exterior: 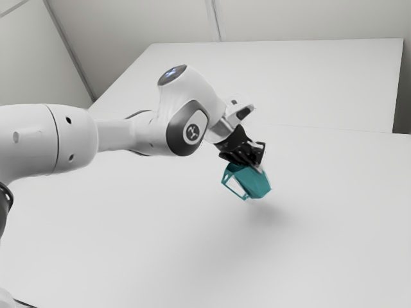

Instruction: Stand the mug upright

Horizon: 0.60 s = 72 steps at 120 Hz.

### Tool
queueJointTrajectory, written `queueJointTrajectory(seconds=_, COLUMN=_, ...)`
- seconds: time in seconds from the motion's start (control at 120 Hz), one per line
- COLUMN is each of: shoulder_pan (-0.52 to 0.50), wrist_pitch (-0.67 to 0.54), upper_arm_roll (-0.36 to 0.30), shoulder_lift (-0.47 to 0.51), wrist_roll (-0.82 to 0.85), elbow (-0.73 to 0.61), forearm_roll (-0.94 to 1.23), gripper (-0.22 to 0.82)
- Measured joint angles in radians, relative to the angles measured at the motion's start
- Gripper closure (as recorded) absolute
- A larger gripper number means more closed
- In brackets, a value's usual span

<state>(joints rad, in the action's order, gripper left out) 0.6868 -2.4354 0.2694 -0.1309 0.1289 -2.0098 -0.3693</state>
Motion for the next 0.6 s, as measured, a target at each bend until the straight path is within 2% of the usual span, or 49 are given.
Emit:
queueJointTrajectory(seconds=0.133, shoulder_pan=-0.024, wrist_pitch=0.046, upper_arm_roll=0.092, shoulder_lift=0.003, wrist_roll=0.034, elbow=0.004, forearm_roll=0.089, gripper=0.76)
queueJointTrajectory(seconds=0.2, shoulder_pan=-0.050, wrist_pitch=0.074, upper_arm_roll=0.114, shoulder_lift=0.003, wrist_roll=0.050, elbow=0.006, forearm_roll=0.127, gripper=0.76)
queueJointTrajectory(seconds=0.4, shoulder_pan=-0.281, wrist_pitch=0.155, upper_arm_roll=0.026, shoulder_lift=0.013, wrist_roll=0.090, elbow=0.013, forearm_roll=0.262, gripper=0.76)
queueJointTrajectory(seconds=0.6, shoulder_pan=-0.341, wrist_pitch=0.240, upper_arm_roll=0.007, shoulder_lift=0.012, wrist_roll=0.120, elbow=0.026, forearm_roll=0.409, gripper=0.77)
